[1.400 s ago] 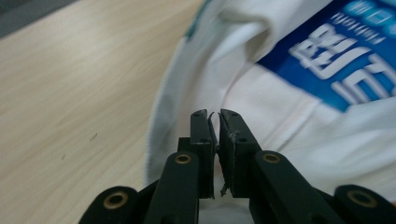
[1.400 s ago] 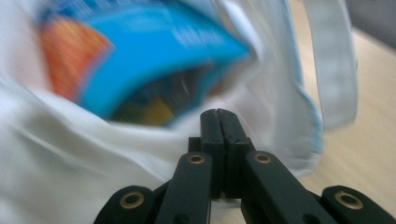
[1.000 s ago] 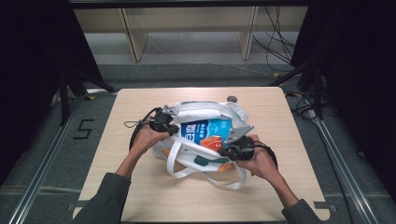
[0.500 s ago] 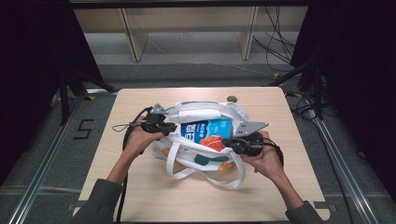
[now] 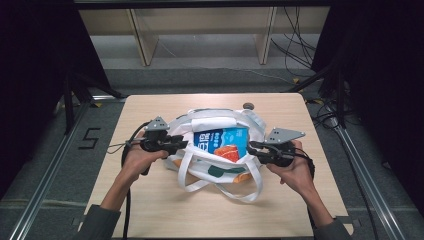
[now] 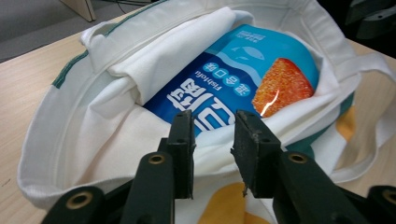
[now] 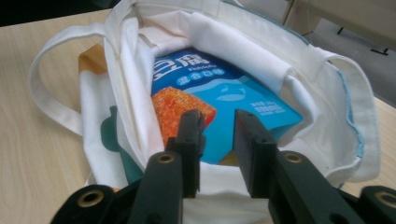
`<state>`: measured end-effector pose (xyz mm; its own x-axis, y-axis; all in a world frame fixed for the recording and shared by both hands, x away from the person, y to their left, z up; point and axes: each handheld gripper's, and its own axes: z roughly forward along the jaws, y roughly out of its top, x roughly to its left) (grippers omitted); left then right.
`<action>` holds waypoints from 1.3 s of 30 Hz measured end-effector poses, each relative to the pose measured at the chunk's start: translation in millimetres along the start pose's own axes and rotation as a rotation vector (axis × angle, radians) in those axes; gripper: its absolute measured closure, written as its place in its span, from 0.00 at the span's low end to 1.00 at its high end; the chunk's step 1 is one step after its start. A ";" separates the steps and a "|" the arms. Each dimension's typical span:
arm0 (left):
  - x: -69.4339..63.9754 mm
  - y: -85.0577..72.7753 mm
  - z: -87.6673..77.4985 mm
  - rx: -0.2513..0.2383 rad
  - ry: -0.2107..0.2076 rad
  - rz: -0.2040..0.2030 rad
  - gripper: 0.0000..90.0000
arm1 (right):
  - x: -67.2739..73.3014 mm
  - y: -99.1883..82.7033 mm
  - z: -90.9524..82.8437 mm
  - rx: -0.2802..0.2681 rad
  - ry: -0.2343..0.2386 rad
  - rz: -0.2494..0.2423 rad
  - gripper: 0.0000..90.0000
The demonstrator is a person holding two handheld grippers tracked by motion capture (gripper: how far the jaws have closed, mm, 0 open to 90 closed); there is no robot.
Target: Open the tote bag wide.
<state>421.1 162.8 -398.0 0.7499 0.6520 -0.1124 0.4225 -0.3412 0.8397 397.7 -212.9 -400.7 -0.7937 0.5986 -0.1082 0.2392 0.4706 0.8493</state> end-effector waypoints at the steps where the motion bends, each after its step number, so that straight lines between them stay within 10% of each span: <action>1: -2.6 -1.6 -4.5 -0.010 -0.002 -0.002 0.67 | 1.9 -1.1 -1.7 0.000 -0.010 0.029 0.74; 39: -23.2 -23.4 -26.3 -0.005 0.002 0.010 0.36 | 4.4 -17.4 -21.5 0.009 -0.045 0.099 0.48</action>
<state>380.5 173.5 -401.1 0.7530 0.6500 -0.1024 0.4121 -0.3444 0.8435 378.0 -232.3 -404.8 -0.7404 0.6705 -0.0471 0.3201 0.4134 0.8524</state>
